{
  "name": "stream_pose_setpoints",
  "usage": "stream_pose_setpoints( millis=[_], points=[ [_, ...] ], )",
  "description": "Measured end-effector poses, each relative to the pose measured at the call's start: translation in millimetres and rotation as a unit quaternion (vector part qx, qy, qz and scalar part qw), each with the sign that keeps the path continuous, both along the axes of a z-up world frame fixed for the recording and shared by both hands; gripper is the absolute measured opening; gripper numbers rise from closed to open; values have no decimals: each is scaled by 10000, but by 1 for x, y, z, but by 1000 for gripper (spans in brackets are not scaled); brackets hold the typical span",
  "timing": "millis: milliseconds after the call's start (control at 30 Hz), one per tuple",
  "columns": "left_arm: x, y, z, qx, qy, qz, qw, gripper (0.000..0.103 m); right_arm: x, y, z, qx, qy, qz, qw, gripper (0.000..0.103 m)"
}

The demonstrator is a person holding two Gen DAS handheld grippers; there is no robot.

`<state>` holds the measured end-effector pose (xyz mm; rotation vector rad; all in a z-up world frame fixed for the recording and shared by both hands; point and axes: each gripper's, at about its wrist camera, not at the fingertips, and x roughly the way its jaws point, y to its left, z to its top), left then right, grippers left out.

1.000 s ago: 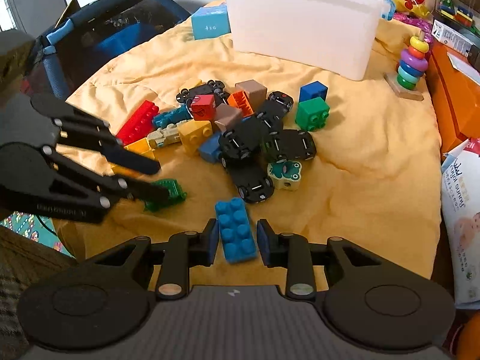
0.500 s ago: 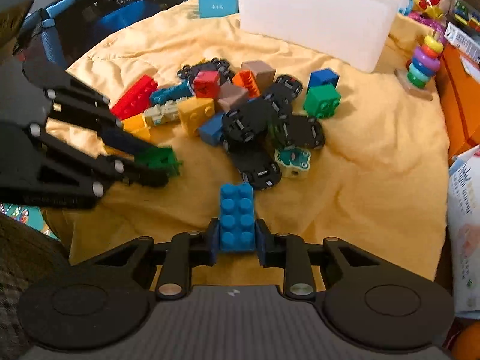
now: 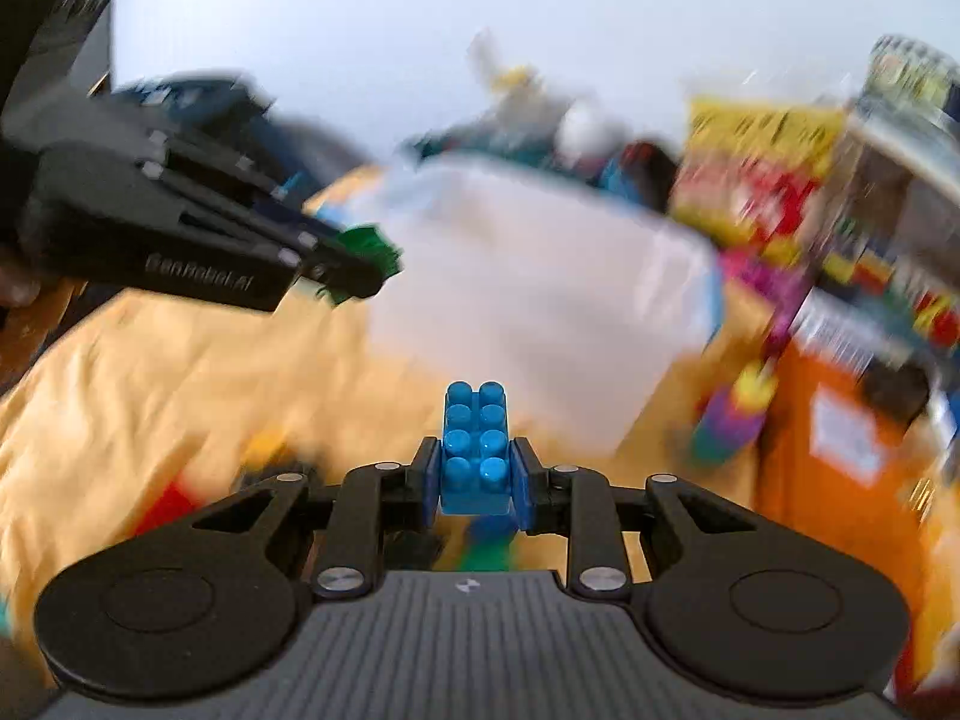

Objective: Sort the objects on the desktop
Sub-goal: 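Hold both blocks over the white bin and open both tools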

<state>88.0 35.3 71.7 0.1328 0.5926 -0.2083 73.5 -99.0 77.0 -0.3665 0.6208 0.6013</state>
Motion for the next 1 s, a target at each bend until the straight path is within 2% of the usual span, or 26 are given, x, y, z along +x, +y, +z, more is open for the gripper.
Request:
stream_pose_setpoints(
  millis=[100, 200, 300, 367, 467, 567, 633, 767, 833, 867, 933, 1000],
  points=[
    [32, 2, 12, 179, -198, 169, 9995, 24, 35, 7, 18, 281, -269, -293, 9988, 27],
    [63, 4, 11, 220, -142, 350, 9990, 24, 69, 14, 22, 391, -295, -576, 9971, 27],
    [90, 6, -6, 282, 93, 507, 9983, 24, 94, 21, 13, 327, -208, -742, 9965, 27],
    [106, 7, -22, 286, 391, 591, 9971, 25, 106, 23, 3, 296, -46, -847, 9960, 28],
    [112, 10, -34, 30, 703, 627, 9955, 34, 112, 24, -8, 239, 83, -893, 9957, 32],
    [92, 15, -27, -156, 546, 587, 9967, 45, 101, 19, -2, 252, -75, -923, 9954, 38],
    [72, 14, -16, -79, 343, 580, 9977, 62, 89, 14, 3, 380, -235, -907, 9949, 46],
    [26, 16, 5, -279, -246, 446, 9983, 72, 59, 3, 11, 602, -387, -815, 9941, 48],
    [-4, 16, 6, -465, -589, 475, 9960, 80, 42, -1, 12, 695, -341, -751, 9942, 48],
    [-17, 15, 4, -513, -664, 490, 9953, 81, 33, -4, 11, 796, -285, -680, 9941, 48],
    [-41, 10, -7, -504, -499, 508, 9962, 81, 16, -8, 7, 964, -94, -542, 9938, 51],
    [-57, 5, -19, -477, -168, 419, 9978, 81, 0, -10, -3, 974, 121, -506, 9939, 66]
  ],
)
